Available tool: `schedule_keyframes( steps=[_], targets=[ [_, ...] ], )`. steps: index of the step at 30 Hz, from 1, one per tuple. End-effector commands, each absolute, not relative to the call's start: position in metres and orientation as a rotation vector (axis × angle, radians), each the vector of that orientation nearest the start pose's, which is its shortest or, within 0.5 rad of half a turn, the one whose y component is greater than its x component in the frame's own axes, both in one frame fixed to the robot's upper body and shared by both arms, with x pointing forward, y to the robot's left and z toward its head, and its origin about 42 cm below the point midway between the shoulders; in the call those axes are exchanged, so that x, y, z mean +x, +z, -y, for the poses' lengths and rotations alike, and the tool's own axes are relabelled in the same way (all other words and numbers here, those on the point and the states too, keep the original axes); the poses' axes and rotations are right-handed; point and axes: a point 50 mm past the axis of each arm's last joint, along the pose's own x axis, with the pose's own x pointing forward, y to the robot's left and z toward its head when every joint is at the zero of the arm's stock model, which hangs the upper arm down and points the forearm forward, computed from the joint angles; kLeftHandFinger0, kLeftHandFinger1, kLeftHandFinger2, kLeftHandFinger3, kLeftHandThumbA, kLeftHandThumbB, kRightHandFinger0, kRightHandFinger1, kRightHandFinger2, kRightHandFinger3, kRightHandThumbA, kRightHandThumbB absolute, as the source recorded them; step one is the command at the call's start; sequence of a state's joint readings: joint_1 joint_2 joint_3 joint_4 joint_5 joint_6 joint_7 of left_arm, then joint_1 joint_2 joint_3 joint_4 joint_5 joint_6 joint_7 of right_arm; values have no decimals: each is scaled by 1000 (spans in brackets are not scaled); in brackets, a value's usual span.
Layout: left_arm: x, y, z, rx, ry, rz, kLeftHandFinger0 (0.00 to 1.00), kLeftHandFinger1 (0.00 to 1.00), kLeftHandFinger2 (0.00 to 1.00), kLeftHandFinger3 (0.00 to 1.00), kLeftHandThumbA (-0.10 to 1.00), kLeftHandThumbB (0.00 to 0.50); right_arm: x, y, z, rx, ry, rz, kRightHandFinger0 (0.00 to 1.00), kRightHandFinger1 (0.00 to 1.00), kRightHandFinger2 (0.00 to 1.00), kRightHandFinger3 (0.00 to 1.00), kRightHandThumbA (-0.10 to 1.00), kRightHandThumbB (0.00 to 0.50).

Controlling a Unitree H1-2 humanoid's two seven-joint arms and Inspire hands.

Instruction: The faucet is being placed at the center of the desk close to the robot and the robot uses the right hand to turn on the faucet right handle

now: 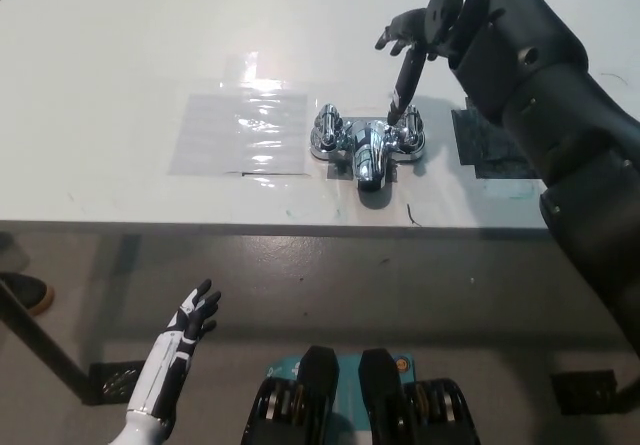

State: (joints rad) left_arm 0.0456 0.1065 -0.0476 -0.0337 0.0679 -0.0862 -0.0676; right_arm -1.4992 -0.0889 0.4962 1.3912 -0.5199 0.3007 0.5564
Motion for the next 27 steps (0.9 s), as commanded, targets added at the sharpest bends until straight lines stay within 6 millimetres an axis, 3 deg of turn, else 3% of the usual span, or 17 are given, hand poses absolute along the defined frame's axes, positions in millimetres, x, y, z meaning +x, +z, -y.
schedule_keyframes(
  steps=[1,3,4,7,12,16,18,27],
  targets=[
    [270,108,-229,193,-122,133,1000,1000,1000,1000,1000,489,596,412,104,-1241,437,-308,1000,1000,1000,1000,1000,130],
    [270,109,-228,198,-125,132,1000,1000,1000,1000,1000,487,597,411,107,-1223,460,-303,1000,1000,1000,1000,1000,88],
    [269,109,-228,198,-124,129,1000,1000,1000,1000,1000,495,597,410,107,-1223,462,-302,1000,1000,1000,1000,1000,101],
    [267,108,-227,194,-123,127,1000,1000,1000,1000,1000,484,597,404,108,-1291,389,-326,1000,1000,1000,1000,1000,206],
    [269,110,-225,207,-125,137,1000,1000,1000,1000,1000,484,598,402,108,-1350,374,-315,1000,1000,1000,1000,1000,230],
    [266,108,-225,204,-123,132,1000,1000,1000,1000,1000,480,597,396,106,-1354,373,-320,1000,1000,1000,1000,1000,231],
    [266,108,-224,204,-127,133,1000,1000,1000,1000,1000,469,597,394,107,-1355,405,-319,1000,1000,1000,1000,1000,199],
    [268,109,-224,219,-131,135,1000,1000,1000,1000,1000,490,597,385,110,-1337,402,-314,1000,1000,1000,1000,1000,179]
  ],
)
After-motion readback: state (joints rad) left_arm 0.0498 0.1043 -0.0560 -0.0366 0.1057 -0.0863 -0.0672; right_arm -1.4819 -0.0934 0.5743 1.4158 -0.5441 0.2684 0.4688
